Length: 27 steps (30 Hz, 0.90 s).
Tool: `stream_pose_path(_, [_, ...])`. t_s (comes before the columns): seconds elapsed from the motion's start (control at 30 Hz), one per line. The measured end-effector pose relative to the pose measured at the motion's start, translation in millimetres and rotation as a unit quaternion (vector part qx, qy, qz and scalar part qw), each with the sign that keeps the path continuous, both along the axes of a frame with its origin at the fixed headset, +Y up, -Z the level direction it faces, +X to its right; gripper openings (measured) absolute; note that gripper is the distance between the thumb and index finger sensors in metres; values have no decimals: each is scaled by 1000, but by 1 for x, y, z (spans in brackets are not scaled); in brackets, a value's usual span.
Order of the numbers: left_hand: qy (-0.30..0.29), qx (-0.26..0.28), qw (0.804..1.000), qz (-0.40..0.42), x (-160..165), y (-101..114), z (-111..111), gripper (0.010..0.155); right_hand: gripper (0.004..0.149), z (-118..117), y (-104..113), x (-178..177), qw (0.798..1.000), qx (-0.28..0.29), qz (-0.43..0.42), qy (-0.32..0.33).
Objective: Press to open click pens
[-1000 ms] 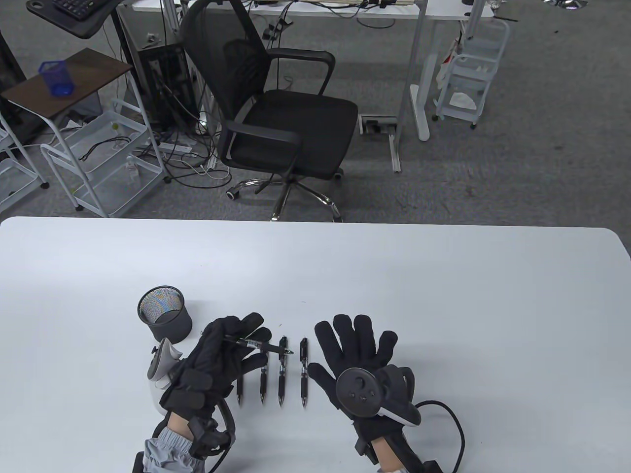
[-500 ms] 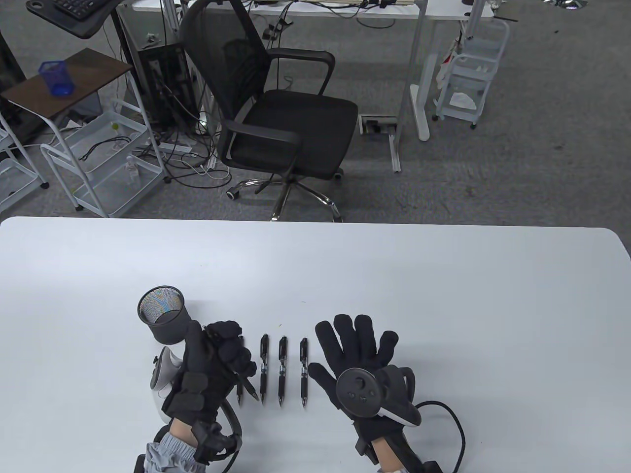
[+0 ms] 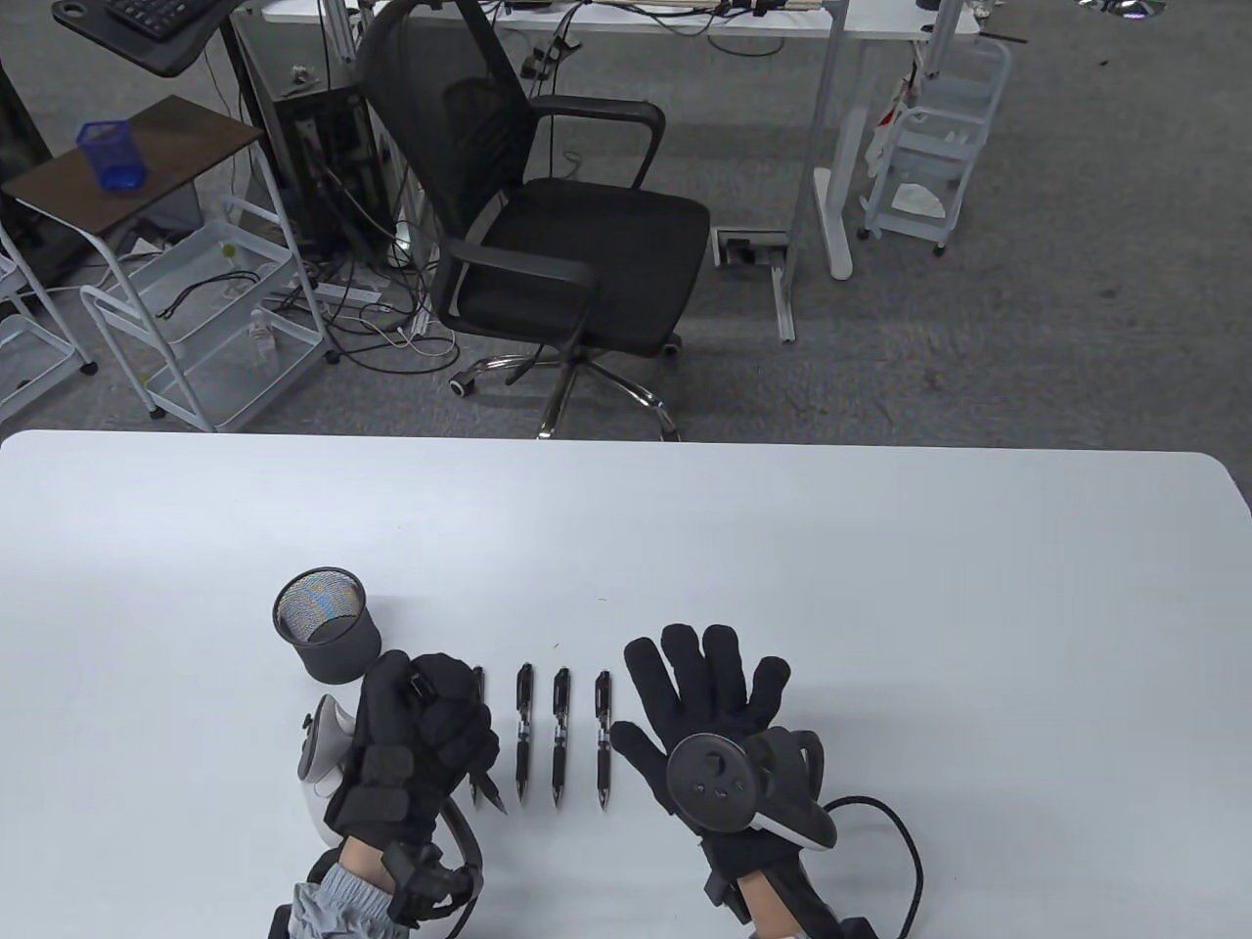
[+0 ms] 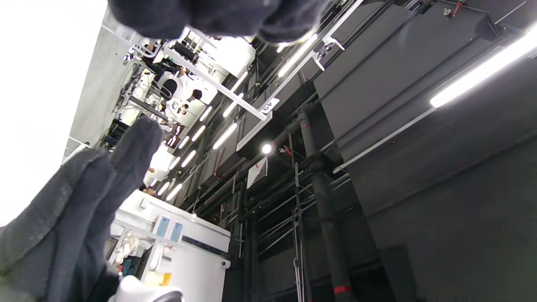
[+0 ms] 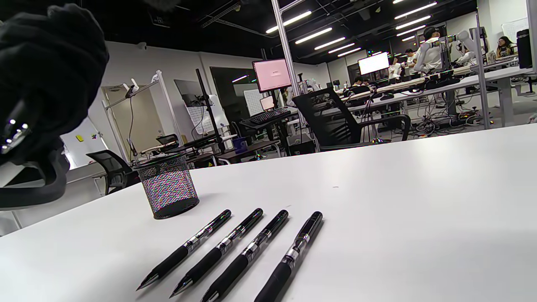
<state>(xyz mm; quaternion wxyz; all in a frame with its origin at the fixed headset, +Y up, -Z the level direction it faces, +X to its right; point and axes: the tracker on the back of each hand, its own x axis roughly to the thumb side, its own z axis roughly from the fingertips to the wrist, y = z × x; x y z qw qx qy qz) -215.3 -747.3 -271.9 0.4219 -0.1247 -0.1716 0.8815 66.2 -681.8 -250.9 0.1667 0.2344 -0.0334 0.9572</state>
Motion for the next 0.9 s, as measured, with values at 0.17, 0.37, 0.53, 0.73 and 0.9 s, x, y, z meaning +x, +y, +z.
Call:
stream_pose_path(0.17, [3, -3, 1000, -3, 0, 1, 1, 68, 70, 0, 0, 0, 1000, 2, -2, 0])
stream_pose_path(0.37, [-2, -6, 1000, -2, 1, -2, 1, 68, 70, 0, 0, 0, 1000, 1, -2, 0])
stream_pose_path(0.53, [-2, -9, 1000, -3, 2, -3, 1, 68, 70, 0, 0, 0, 1000, 1, -2, 0])
stream_pose_path(0.73, [2, -8, 1000, -4, 2, -2, 1, 68, 70, 0, 0, 1, 1000, 1, -2, 0])
stream_pose_path(0.9, [3, -7, 1000, -8, 2, -2, 1, 68, 70, 0, 0, 1, 1000, 0, -2, 0])
